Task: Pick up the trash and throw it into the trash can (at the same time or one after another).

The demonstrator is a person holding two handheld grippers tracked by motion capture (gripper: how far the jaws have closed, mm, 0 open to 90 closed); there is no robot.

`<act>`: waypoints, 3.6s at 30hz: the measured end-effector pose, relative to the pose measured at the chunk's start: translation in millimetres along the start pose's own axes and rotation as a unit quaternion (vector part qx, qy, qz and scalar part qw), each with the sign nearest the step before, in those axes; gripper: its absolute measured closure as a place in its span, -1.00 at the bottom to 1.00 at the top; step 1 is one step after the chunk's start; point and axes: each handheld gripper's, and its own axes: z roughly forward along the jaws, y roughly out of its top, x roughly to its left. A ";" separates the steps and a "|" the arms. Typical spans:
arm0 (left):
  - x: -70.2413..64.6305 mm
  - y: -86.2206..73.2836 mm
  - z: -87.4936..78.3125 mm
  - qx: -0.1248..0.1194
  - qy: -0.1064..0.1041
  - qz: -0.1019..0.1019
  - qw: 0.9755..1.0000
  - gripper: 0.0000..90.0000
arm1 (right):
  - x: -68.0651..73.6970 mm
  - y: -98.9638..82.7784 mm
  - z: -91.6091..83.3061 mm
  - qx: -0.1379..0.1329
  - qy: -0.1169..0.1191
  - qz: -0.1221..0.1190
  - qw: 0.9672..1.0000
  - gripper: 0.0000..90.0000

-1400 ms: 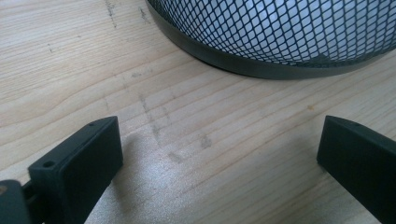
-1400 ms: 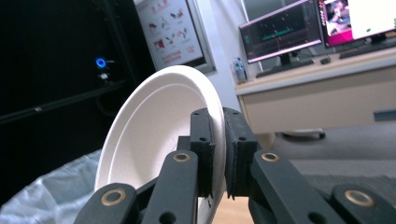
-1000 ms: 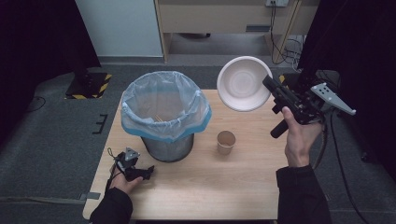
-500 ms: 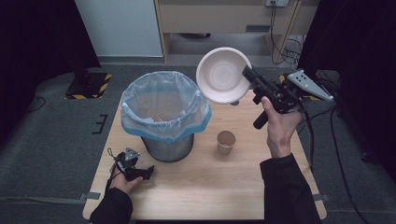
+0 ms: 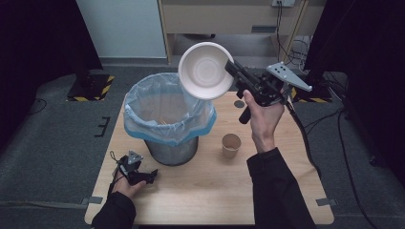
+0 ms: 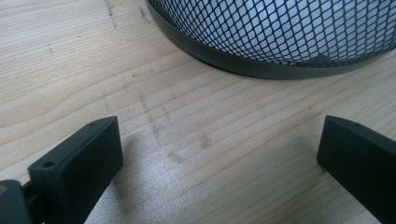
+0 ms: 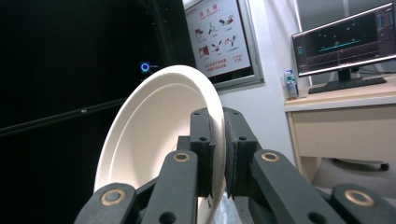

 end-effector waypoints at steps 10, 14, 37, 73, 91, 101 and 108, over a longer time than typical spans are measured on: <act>0.0 0.0 0.0 0.000 0.000 0.000 1.000 -1.00 | 14.9 -13.9 30.4 0.013 0.012 0.002 1.000 0.87; 0.0 0.0 0.0 0.000 0.000 0.000 1.000 -1.00 | 21.0 -21.9 43.2 0.017 0.019 0.008 1.000 0.87; 0.0 0.0 0.0 0.000 0.000 0.000 1.000 -1.00 | 10.3 -59.1 65.9 0.072 -0.001 -0.021 0.997 0.15; 0.0 0.0 -0.1 0.001 0.000 0.000 1.000 -1.00 | -128.4 -170.4 -62.1 0.255 -0.123 -0.050 0.958 0.11; 0.1 0.0 -0.1 0.001 0.000 0.001 1.000 -1.00 | -129.1 -201.8 -59.6 0.321 -0.111 -0.037 0.940 0.28; 0.0 0.0 -0.1 0.001 0.000 0.000 1.000 -1.00 | -124.4 -213.8 -57.1 0.350 -0.093 -0.026 0.932 0.47; 0.0 0.0 -0.1 0.001 0.000 0.000 1.000 -1.00 | -122.0 -218.2 -57.4 0.379 -0.088 -0.017 0.921 0.77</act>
